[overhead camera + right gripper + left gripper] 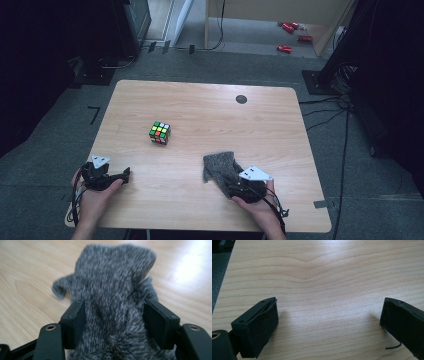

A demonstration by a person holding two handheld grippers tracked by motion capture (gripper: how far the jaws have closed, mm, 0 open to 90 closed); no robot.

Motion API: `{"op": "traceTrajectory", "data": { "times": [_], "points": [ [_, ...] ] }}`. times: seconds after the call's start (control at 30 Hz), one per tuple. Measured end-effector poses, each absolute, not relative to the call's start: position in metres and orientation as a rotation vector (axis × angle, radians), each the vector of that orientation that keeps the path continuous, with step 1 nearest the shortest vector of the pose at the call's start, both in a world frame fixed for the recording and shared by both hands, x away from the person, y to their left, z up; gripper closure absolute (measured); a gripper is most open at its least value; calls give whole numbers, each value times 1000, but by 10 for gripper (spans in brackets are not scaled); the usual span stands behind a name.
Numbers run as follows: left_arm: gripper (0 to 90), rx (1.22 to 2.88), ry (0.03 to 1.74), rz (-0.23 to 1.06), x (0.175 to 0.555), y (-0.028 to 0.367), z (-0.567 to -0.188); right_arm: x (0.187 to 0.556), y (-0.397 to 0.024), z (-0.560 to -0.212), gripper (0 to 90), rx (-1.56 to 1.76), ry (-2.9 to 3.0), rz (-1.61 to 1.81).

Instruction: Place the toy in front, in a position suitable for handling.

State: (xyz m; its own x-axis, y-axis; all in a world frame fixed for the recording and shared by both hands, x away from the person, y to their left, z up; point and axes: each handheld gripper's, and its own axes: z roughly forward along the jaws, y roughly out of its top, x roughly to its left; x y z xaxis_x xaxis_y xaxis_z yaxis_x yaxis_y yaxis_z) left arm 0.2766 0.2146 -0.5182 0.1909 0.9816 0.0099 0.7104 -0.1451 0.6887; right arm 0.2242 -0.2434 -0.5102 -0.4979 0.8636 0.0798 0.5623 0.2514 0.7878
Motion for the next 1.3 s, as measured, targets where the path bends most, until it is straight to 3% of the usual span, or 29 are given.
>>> {"op": "traceTrajectory", "data": {
  "times": [0.23, 0.3, 0.53, 1.3],
  "points": [
    [24, 1936, 1564, 631, 276, 214, -517, 228, -240, -517, 473, 1287, 2174, 1045],
    [24, 1916, 1560, 621, 278, 212, -515, 225, -237, -520, 561, 1263, 2139, 1000],
    [24, 1943, 1490, 607, 287, 188, -508, 226, -241, -520, 736, 1308, 2082, 999],
    [25, 1966, 1373, 584, 330, 127, -503, 226, -249, -513, 761, 1338, 2051, 1080]
  ]
}}
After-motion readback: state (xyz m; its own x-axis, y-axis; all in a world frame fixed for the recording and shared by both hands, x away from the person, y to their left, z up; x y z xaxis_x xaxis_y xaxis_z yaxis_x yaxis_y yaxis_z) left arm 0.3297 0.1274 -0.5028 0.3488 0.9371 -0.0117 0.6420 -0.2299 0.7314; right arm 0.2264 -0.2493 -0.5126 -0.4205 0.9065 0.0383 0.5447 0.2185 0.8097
